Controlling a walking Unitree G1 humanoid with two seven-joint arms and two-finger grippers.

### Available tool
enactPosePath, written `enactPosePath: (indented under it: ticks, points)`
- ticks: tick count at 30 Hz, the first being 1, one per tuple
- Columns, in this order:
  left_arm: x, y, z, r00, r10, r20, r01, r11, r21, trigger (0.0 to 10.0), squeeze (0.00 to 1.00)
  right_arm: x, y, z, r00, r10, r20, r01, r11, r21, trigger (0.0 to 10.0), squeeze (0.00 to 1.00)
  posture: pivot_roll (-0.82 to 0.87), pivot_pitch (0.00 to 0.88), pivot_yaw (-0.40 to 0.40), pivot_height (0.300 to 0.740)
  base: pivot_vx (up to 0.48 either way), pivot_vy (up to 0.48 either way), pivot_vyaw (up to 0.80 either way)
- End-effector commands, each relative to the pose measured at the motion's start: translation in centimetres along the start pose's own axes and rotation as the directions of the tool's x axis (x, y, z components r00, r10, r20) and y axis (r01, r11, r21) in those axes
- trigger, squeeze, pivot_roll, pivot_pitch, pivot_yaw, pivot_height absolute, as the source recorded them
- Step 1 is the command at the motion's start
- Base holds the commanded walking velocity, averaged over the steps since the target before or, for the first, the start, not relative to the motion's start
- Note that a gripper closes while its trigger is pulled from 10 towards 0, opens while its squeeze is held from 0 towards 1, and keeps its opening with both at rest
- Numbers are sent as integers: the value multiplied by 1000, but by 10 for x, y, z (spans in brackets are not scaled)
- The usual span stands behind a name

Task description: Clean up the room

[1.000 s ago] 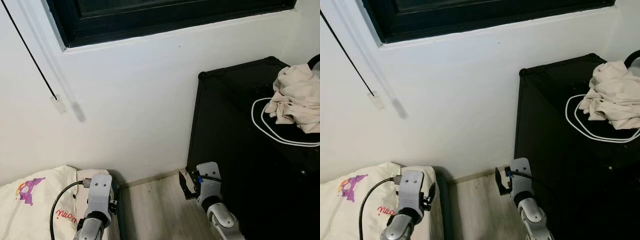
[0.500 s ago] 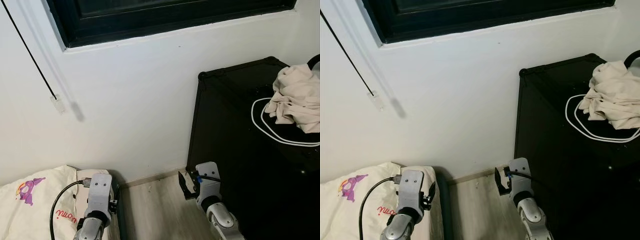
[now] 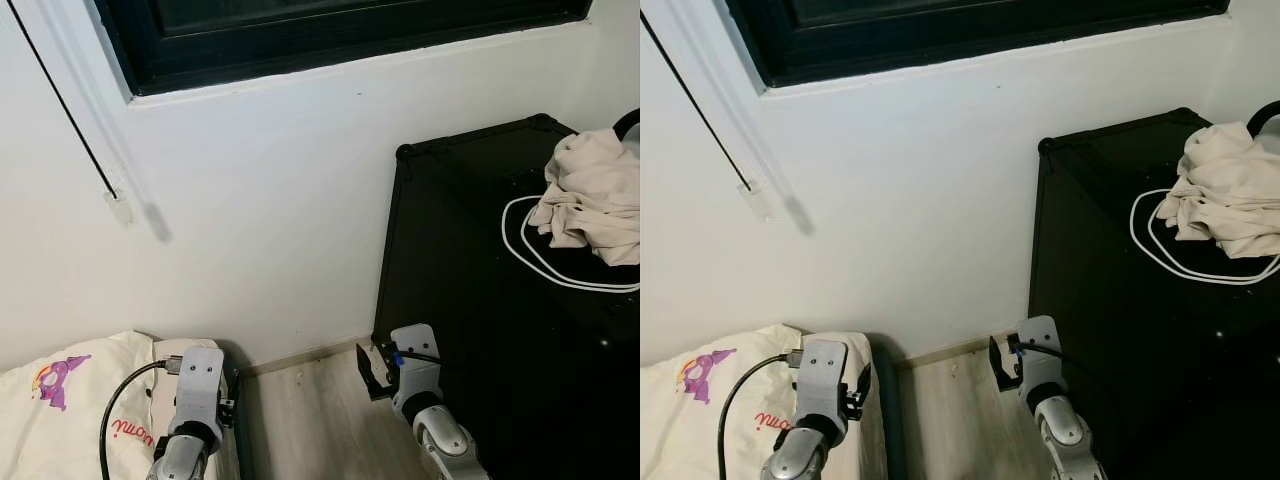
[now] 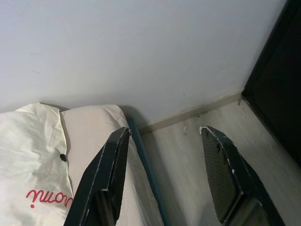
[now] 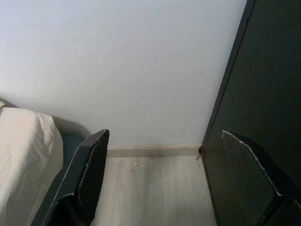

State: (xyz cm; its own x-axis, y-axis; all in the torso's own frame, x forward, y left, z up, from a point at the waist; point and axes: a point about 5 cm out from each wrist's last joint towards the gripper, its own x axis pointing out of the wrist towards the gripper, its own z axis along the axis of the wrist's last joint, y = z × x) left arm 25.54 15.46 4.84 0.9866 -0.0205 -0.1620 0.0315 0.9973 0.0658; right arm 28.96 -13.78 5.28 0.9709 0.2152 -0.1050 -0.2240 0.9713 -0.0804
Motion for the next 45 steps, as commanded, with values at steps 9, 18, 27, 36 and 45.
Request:
enactPosePath:
  ticks: [9, 18, 27, 36, 45]
  points:
    - [-2, 5, -6, 999, 23, -22, -23, 1000, -1, 10000, 0, 0, 4, -3, 1000, 18, -21, -17, 1000, 7, 10000, 0, -12, 144, 80, 740, 0, 0, 0]
    - [-1, 5, -6, 999, 24, -21, -24, 1000, -2, 10000, 0, 0, 5, -3, 1000, 20, -19, -20, 1000, 2, 10000, 0, -12, 143, 76, 740, 0, 0, 0]
    - [-3, 8, -8, 999, 37, -30, -37, 999, 1, 10000, 0, 3, 6, -2, 1000, 19, -21, -18, 1000, 11, 10000, 0, 3, 134, 66, 740, 0, 0, 0]
    - [-7, 11, -16, 995, 77, -55, -77, 997, -2, 10000, 0, 6, 16, -8, 997, 58, -52, -58, 998, 2, 10000, 0, 22, 120, 0, 740, 0, 0, 0]
    - [-9, 8, -17, 995, 73, -61, -74, 997, 1, 10000, 0, 7, 12, -8, 996, 66, -60, -66, 998, 2, 10000, 0, 12, 128, 1, 740, 0, 0, 0]
